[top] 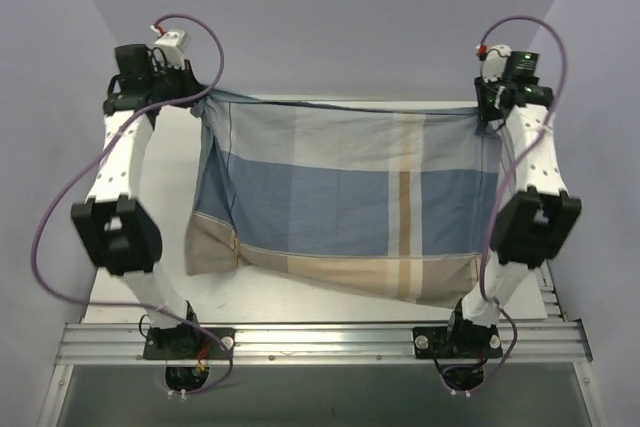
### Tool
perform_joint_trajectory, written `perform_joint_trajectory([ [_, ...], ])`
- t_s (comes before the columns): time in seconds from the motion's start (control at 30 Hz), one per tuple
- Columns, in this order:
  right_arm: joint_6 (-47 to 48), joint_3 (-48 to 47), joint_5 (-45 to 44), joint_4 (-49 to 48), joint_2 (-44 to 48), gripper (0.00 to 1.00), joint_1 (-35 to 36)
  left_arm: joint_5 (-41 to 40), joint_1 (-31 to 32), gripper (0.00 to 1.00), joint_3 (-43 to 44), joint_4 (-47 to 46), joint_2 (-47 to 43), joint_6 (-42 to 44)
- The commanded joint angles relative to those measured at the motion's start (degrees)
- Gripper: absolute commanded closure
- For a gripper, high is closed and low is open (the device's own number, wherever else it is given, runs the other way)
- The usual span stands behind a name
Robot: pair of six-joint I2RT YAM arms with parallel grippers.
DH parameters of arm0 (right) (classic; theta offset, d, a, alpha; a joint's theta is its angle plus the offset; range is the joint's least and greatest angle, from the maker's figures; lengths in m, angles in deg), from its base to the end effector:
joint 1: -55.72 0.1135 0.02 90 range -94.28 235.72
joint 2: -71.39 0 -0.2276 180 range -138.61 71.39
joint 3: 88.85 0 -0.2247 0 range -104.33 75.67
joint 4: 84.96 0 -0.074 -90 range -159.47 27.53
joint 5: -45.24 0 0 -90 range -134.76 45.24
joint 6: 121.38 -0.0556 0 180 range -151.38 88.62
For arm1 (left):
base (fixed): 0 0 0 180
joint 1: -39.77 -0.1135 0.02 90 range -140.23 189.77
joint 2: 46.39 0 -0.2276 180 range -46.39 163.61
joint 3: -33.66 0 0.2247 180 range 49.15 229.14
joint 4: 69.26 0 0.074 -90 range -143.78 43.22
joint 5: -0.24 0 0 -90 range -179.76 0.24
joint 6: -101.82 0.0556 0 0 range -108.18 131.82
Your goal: Put the pillow into the pillowcase
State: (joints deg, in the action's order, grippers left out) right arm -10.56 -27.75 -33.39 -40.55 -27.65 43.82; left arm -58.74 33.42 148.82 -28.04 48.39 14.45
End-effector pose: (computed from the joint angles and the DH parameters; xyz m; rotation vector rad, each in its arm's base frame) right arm 0.3780 -0.0685 0.3612 -0.2817 1.9743 -0.1701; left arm 0.3642 0.0117 0.3753 0.2965 1.8787 -0.4160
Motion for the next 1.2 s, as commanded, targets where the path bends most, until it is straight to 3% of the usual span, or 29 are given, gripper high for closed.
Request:
perform_joint_trajectory([
  [0.0,1.9,-8.9,-18.3,-9.4,-12.6,0.73,3.5,-11.5,-0.2,0.85,11.1,2.9,14.5,3.4],
  [0.03,2.0,-13.4,-20.6,-6.2,-20.1,0.57,3.8,-15.5,-0.3,0.57,17.1,6.9,23.2,3.3],
  [0.07,2.2,-21.9,-22.2,-4.0,-23.0,0.23,4.1,-17.0,-1.0,0.53,23.4,11.3,27.3,3.1],
  [0.1,2.6,-25.6,-23.7,-1.3,-25.2,0.17,4.1,-17.8,-1.4,0.49,34.0,17.6,30.2,3.4],
  [0.13,2.6,-27.3,-23.3,3.0,-25.9,0.15,3.5,-18.2,-1.6,0.32,34.9,18.3,30.5,5.0],
  [0.2,3.0,-23.9,-21.0,4.1,-22.7,0.12,2.5,-18.6,-2.4,0.19,32.7,18.3,28.4,6.2],
  [0.3,5.4,-15.3,-16.9,6.4,-14.0,0.11,2.2,-15.3,-3.8,0.16,25.9,19.1,21.5,8.4],
  [0.5,5.7,-2.9,-3.8,24.1,0.3,0.11,5.1,-5.6,-5.9,0.16,-3.5,24.4,3.9,17.0],
  [0.6,5.2,5.9,0.8,32.5,5.7,0.11,8.6,-4.9,-6.2,0.16,-16.9,29.0,-2.7,22.4],
  [0.7,4.2,15.4,3.3,34.2,10.0,0.11,11.3,-6.6,-6.4,0.16,-29.3,30.1,-7.2,25.7],
  [0.87,1.5,26.1,5.8,35.1,14.8,0.11,11.5,-3.9,-6.4,0.19,-39.6,30.3,-14.0,31.6],
  [0.93,0.1,29.5,6.9,34.9,16.6,0.10,11.5,-3.0,-5.3,0.13,-41.9,31.5,-17.5,33.5],
  [0.97,-0.4,30.5,7.0,34.6,17.2,0.09,11.5,-3.1,-3.5,0.03,-42.4,32.4,-18.4,34.0],
  [1.0,-1.0,32.3,7.1,34.2,17.7,0.08,11.5,-3.4,-2.5,0.03,-43.5,32.4,-19.1,34.2],
  [1.17,-4.6,37.0,7.3,31.3,20.8,0.01,10.5,-11.1,2.0,0.03,-44.7,28.6,-21.0,27.4],
])
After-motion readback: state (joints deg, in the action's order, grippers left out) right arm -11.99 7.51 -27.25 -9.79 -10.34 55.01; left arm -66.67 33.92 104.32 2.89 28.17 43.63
